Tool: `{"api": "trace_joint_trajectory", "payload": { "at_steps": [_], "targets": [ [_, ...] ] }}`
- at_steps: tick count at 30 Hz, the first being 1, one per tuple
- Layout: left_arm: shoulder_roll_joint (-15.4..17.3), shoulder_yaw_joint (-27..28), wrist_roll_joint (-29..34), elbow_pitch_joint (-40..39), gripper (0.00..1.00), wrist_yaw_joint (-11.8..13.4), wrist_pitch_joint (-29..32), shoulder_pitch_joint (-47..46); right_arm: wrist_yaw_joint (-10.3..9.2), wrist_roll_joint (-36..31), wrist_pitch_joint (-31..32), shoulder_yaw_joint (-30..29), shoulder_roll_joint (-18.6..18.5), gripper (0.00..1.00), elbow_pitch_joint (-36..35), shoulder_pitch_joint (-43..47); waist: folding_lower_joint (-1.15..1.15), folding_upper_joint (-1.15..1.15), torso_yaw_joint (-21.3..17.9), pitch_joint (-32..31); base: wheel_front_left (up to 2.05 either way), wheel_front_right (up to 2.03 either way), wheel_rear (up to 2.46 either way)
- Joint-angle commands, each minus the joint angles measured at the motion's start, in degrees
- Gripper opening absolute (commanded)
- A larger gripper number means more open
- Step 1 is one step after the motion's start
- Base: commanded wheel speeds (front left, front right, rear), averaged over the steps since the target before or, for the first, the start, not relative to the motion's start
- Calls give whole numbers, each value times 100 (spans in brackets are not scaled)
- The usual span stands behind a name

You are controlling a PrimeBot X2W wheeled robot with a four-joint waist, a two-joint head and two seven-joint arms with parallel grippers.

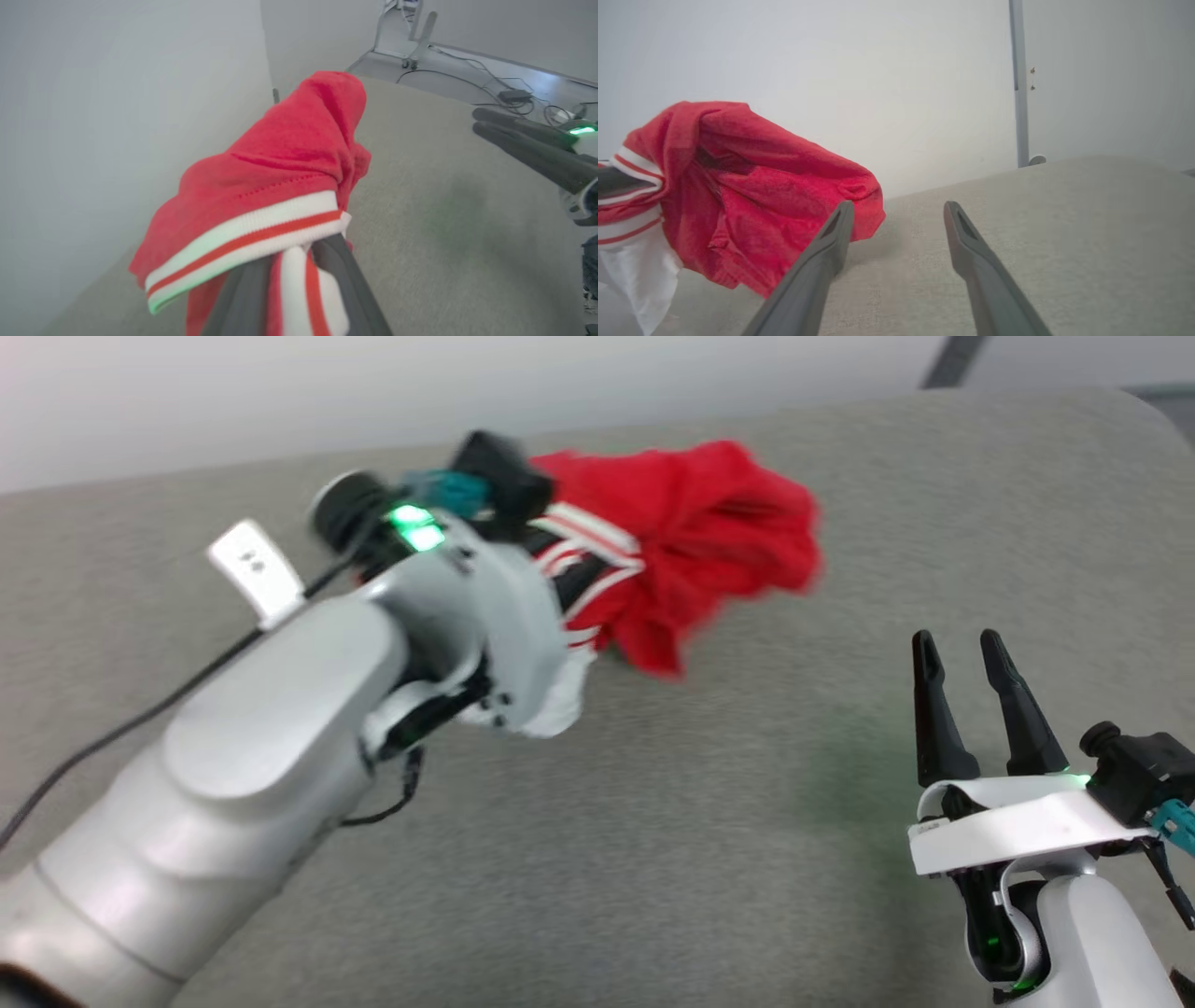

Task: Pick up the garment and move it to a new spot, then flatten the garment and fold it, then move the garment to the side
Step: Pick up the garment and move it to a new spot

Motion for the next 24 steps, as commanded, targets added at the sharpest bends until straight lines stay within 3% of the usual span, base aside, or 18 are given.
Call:
{"api": "trace_joint_trajectory", "payload": {
  "at_steps": [1,6,8,12,17,24],
  "targets": [
    [-30,-224,-107,-55,0,12,-144,-225,-8,38,-4,-14,14,100,-31,-46,0,0,-553,196,0,0,0],
    [-121,-1620,-416,-190,0,12,-679,-1056,-8,256,-4,-141,45,100,-85,-56,0,0,-1033,438,0,0,0],
    [-104,-1906,-429,-216,0,13,-728,-1336,-8,401,-4,-154,47,100,-99,-79,0,0,-1197,541,0,0,0],
    [-51,-2002,288,-620,0,9,164,-928,-8,656,-4,-122,50,100,-129,-137,0,0,-1479,723,0,0,0],
    [443,-1978,802,-1145,0,13,1298,-572,-8,891,-4,-47,50,100,-146,-182,0,0,-1709,857,0,0,0],
    [872,-1984,1217,-983,0,13,1736,-536,-8,1074,-5,12,49,100,-175,-189,0,0,-1836,953,0,0,0]
  ]
}}
